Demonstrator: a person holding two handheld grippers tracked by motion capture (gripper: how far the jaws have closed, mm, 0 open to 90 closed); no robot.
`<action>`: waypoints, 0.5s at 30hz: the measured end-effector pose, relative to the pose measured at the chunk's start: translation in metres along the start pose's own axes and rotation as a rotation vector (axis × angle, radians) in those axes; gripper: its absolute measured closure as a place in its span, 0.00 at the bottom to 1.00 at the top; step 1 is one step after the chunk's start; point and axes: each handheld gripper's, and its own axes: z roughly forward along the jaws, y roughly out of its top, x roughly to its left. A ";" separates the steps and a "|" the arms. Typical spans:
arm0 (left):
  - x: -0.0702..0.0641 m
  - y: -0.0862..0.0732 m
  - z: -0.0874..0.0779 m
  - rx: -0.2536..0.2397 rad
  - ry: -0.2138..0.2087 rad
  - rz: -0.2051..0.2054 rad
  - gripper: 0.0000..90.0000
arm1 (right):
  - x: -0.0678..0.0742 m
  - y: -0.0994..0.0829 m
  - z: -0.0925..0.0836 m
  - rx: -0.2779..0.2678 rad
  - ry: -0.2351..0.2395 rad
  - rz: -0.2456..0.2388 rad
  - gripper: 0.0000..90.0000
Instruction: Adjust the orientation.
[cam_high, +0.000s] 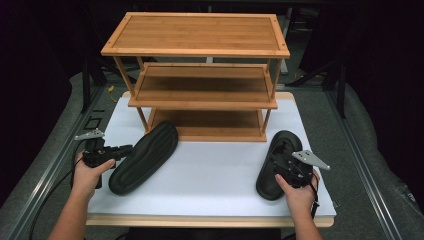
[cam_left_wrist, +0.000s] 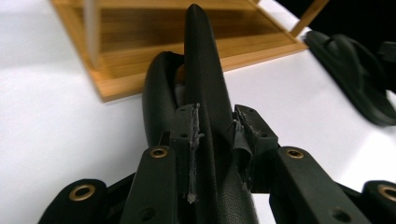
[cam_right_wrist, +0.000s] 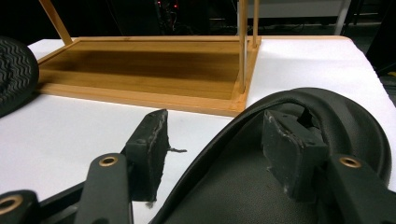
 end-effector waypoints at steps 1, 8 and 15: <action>0.000 0.000 0.000 0.000 0.000 0.000 0.78 | 0.000 0.000 0.000 0.000 -0.002 0.005 0.46; -0.030 -0.005 0.004 -0.032 -0.034 0.032 0.83 | 0.000 0.000 -0.001 -0.015 0.001 0.008 0.46; -0.069 -0.007 0.015 -0.035 0.002 0.123 0.85 | -0.001 0.001 -0.003 -0.022 -0.004 0.020 0.46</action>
